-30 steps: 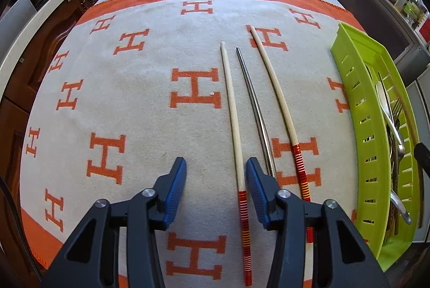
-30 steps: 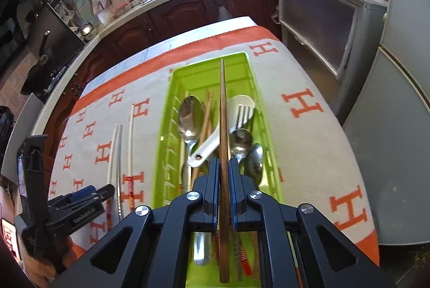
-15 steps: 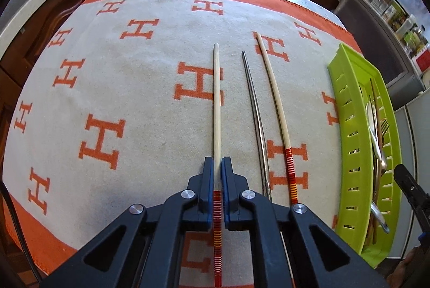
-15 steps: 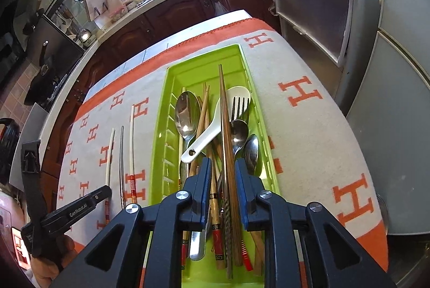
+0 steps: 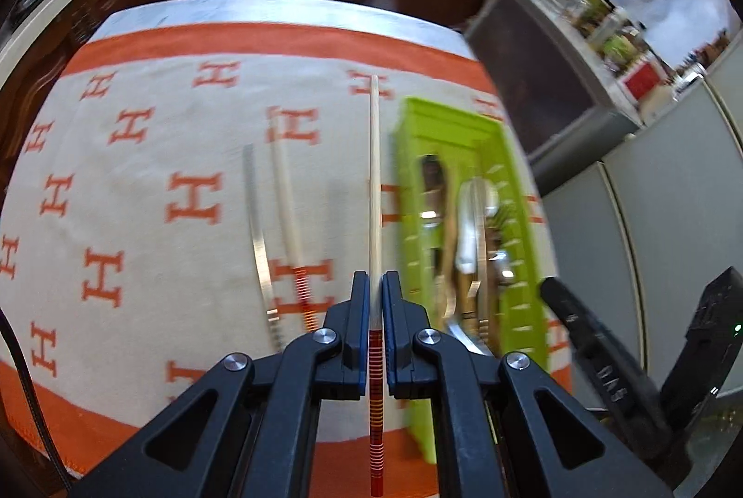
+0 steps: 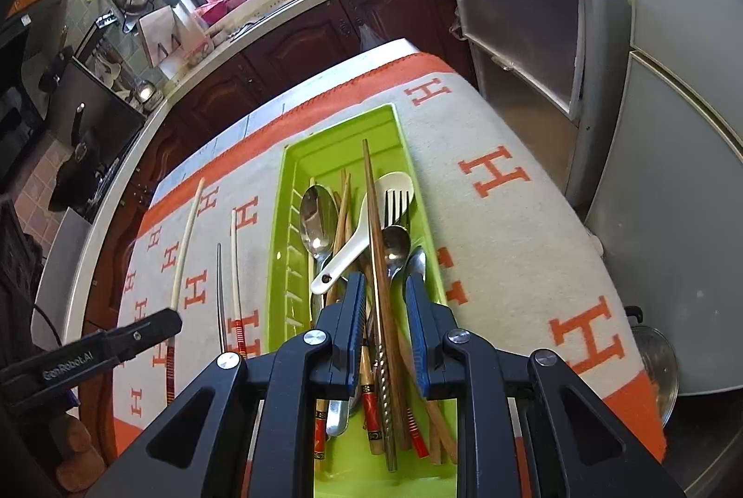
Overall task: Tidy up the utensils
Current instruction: 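Lower both chopsticks into the green tray and open both tools, then move both tools back to the last metal and red-striped chopsticks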
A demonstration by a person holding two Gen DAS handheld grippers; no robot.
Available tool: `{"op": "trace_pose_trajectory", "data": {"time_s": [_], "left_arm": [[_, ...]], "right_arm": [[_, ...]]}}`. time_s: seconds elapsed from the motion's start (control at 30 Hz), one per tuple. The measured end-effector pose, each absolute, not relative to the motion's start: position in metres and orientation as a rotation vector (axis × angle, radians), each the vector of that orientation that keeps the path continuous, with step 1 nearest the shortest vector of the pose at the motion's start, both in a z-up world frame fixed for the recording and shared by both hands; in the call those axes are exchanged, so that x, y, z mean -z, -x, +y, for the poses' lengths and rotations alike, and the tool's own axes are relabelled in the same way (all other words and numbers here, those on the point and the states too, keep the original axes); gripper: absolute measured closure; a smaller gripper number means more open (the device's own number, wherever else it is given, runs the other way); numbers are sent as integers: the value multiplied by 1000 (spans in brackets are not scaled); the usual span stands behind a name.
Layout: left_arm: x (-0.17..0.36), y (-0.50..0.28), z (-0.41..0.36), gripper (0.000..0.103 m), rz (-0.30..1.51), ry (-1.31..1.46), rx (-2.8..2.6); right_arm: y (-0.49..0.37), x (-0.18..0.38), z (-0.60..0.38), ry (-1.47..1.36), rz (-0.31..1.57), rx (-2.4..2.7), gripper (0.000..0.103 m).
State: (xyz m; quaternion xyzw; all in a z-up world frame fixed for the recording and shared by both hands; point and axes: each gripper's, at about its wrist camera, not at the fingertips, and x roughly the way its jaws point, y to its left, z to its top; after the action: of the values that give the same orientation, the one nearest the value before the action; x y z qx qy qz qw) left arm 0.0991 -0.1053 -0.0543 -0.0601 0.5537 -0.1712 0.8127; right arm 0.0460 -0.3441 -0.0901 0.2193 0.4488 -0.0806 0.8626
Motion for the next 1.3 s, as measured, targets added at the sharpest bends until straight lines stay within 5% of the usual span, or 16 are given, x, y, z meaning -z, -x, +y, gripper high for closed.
{"op": "trace_pose_trajectory", "data": {"time_s": [0.57,0.8,1.07,1.3], "left_arm": [[72,-110,-158,95,1244,33,408],[41,-94,-113,67,1070,-86,343],[29,-87,-50,64,1065,-69,254],[50,-80,-24,41,1069,-110,176]], "right_arm": [[-31,84,-358,-483,916,205,85],[-33,78,-339,-457,922,163,85],[-38,73,-299,-413,944,67,85],[-43,73,-255,-356,973,-22,85]]}}
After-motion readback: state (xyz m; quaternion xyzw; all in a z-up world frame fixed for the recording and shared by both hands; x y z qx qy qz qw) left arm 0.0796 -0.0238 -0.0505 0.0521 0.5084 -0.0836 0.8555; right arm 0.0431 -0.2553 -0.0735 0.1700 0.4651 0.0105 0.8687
